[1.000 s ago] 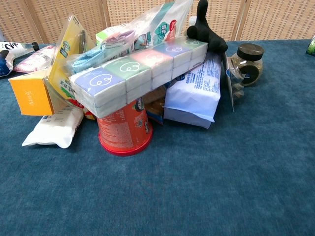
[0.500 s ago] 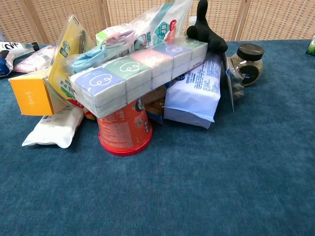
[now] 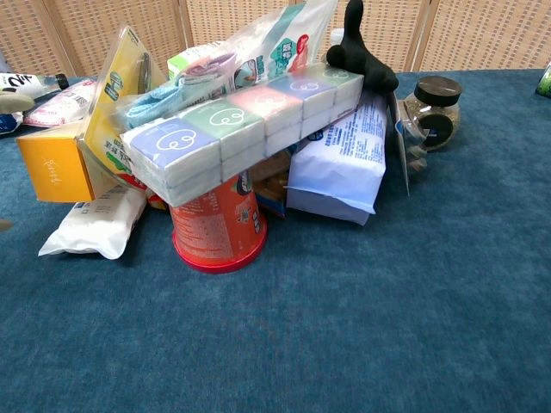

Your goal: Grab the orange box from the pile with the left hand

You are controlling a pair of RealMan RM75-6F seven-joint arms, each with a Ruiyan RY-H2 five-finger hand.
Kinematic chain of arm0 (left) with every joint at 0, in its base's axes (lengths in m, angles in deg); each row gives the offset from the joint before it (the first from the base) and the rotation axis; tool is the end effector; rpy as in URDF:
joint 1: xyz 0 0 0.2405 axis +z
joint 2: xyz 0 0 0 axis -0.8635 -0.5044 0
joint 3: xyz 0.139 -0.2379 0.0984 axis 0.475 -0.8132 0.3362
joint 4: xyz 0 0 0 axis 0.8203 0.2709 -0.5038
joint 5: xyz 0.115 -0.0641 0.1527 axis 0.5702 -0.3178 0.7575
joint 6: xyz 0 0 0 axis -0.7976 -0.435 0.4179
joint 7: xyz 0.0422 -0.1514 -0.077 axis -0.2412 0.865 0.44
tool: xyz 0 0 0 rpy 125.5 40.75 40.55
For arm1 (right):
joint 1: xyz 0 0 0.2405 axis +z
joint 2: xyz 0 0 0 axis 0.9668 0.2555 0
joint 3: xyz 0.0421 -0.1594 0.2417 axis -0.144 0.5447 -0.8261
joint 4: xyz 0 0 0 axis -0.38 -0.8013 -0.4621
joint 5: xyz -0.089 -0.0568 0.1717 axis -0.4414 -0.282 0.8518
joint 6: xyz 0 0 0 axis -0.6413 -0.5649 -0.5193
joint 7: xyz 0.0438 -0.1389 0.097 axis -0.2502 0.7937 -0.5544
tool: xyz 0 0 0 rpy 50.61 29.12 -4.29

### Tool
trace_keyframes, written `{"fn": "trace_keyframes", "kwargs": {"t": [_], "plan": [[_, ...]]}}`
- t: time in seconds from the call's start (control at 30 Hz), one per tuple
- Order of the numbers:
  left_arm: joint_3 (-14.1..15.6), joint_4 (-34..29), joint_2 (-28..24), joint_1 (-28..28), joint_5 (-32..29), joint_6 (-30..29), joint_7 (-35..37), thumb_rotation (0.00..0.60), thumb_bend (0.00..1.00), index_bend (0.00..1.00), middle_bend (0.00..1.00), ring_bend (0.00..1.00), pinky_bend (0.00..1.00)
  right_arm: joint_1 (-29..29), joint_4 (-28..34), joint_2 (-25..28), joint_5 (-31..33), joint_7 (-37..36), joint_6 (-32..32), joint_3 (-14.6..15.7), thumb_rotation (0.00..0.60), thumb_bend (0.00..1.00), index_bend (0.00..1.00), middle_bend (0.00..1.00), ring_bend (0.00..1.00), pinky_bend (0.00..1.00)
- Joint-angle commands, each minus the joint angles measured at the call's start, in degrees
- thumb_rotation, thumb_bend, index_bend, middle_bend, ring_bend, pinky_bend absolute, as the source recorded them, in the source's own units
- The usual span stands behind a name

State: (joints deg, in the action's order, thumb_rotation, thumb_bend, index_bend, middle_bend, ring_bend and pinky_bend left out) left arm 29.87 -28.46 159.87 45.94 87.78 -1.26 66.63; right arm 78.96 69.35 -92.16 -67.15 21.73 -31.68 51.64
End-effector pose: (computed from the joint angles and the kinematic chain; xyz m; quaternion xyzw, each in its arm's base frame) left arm -0.3005 0.2605 0.0464 -0.6837 -0.2588 -0.4474 0.5151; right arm -0.2923 -0.2062 0.2006 0.5944 -0.3886 0.4087 0.5734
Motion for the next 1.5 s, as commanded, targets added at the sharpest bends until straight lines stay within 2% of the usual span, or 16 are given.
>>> {"fn": "trace_keyframes", "kwargs": {"t": [0.03,0.37,0.4,0.47,0.5,0.53,0.57,0.6,0.63,0.73,0.87,1.0,1.27,1.5], "plan": [[-0.68,1.38,1.69,-1.17,-0.25,0.21,-0.62,0.6,0.0,0.0,0.0,0.0,0.0,0.0,0.02,0.12,0.1,-0.19,0.03,-0.04,0.6,0.0,0.0,0.0,0.0,0.0],[-1.71,6.93,6.76,-4.18,-0.5,0.19,-1.59,0.6,0.0,0.0,0.0,0.0,0.0,0.02,0.2,0.25,-0.28,-0.5,0.02,0.08,0.6,0.0,0.0,0.0,0.0,0.0],[-1.81,7.97,7.44,-4.43,-0.28,-0.32,-1.52,0.6,0.0,0.04,0.0,0.0,0.01,0.01,0.19,0.26,-0.34,-0.55,-0.02,0.08,0.6,0.0,0.0,0.0,0.0,0.0],[-1.82,10.3,8.84,-4.9,-0.31,-0.46,-1.84,0.6,0.0,0.18,0.05,0.05,0.13,0.02,0.12,0.27,-0.45,-0.75,-0.04,0.09,0.6,0.0,0.0,0.0,0.0,0.0],[-1.98,11.38,9.58,-5.12,-0.27,-0.86,-1.99,0.6,0.0,0.29,0.15,0.14,0.28,0.02,0.13,0.28,-0.49,-0.81,-0.03,0.11,0.6,0.0,0.0,0.0,0.0,0.0],[-2.14,12.77,10.44,-5.41,0.06,-1.7,-1.93,0.6,0.0,0.42,0.33,0.3,0.45,0.03,0.13,0.29,-0.55,-0.86,-0.01,0.14,0.6,0.0,0.0,0.0,0.0,0.0],[-2.21,14.84,11.62,-5.72,0.48,-2.82,-1.55,0.6,0.0,0.51,0.46,0.43,0.55,0.04,0.15,0.31,-0.66,-1.06,0.02,0.2,0.6,0.0,0.0,0.0,0.0,0.0],[-2.16,16.36,12.4,-5.91,0.76,-3.54,-1.09,0.6,0.0,0.66,0.67,0.62,0.71,0.03,0.19,0.35,-0.77,-1.28,0.02,0.24,0.6,0.0,0.0,0.0,0.0,0.0],[-2.17,17.81,13.09,-6.06,0.96,-4.32,-0.63,0.6,0.0,0.76,0.81,0.74,0.81,0.03,0.21,0.4,-0.89,-1.48,-0.02,0.27,0.6,0.0,0.0,0.0,0.0,0.0],[-2.35,21.47,14.79,-6.25,1.21,-7.13,1.67,0.6,0.01,0.91,0.96,0.88,0.92,-0.02,0.2,0.52,-1.05,-2.07,-0.17,0.26,0.6,0.0,0.0,0.0,0.0,0.0],[-2.66,22.88,14.58,-6.17,1.31,-11.0,4.61,0.6,0.01,0.93,0.98,0.9,0.93,0.02,0.2,0.69,-0.92,-2.36,0.03,0.3,0.6,0.0,0.0,0.0,0.0,0.0],[-3.3,18.79,11.6,-6.36,2.27,-15.44,4.74,0.6,0.01,0.93,0.97,0.9,0.93,0.02,0.35,0.67,-1.06,-2.12,0.08,0.4,0.6,0.0,0.0,0.0,0.0,0.0],[-5.44,-0.82,0.11,-6.22,4.96,-21.5,-1.05,0.6,0.0,0.92,0.96,0.89,0.93,-0.06,0.64,0.56,-1.31,-1.57,0.02,0.59,0.6,0.0,0.0,0.0,0.0,0.0],[-7.86,-13.8,-8.01,-5.55,6.65,-23.81,-5.14,0.6,0.01,0.92,0.96,0.89,0.93,-0.09,0.8,0.6,-1.36,-1.67,-0.08,0.57,0.6,0.0,0.0,0.0,0.0,0.0]]}}
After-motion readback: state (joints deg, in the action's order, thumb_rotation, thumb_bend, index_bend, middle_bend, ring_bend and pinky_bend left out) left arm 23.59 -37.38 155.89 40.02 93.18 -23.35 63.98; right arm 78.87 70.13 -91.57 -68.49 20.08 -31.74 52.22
